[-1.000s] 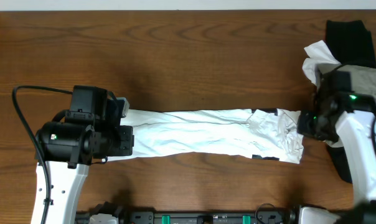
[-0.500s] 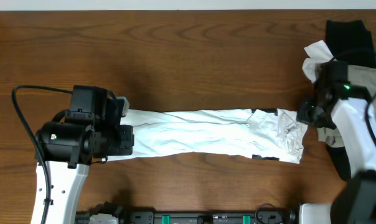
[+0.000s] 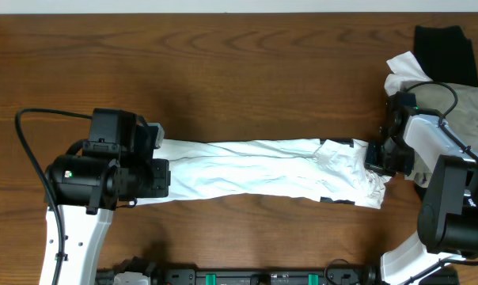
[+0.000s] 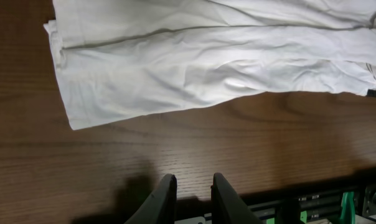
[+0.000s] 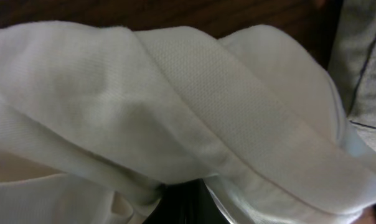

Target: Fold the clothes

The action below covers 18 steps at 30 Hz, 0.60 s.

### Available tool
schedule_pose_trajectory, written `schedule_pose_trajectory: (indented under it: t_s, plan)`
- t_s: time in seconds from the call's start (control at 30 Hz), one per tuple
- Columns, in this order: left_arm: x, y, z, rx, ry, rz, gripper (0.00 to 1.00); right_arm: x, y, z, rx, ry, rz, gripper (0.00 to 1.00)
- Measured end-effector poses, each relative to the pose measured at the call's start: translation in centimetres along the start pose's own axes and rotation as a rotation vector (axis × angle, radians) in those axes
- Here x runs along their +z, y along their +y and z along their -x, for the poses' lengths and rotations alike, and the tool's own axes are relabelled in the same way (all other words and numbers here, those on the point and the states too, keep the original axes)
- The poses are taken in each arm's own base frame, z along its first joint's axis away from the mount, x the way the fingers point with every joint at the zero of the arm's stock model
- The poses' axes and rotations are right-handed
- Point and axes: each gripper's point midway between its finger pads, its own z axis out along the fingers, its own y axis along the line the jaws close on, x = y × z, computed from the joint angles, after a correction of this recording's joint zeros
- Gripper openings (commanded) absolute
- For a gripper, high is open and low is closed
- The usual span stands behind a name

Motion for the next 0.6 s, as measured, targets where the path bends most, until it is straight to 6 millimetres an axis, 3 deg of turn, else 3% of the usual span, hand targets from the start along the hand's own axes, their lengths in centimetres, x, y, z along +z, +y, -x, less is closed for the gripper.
schedule_pose_trajectory:
  t_s: [0.4,0.47,0.6]
  plan:
    - [0.0,0.0,0.0,0.0,0.0,0.0,0.2,-0.8,0.2,-0.7,-0.01,0.028,0.023,0.01]
    - [0.0,0.0,0.0,0.0,0.0,0.0,0.21,-2.0,0.3,-0.9,-0.017,0.013,0.039,0.01]
    - [0.0,0.0,0.0,0.0,0.0,0.0,0.21,-6.5,0.2,-0.4,-0.019,-0.114,0.08,0.01]
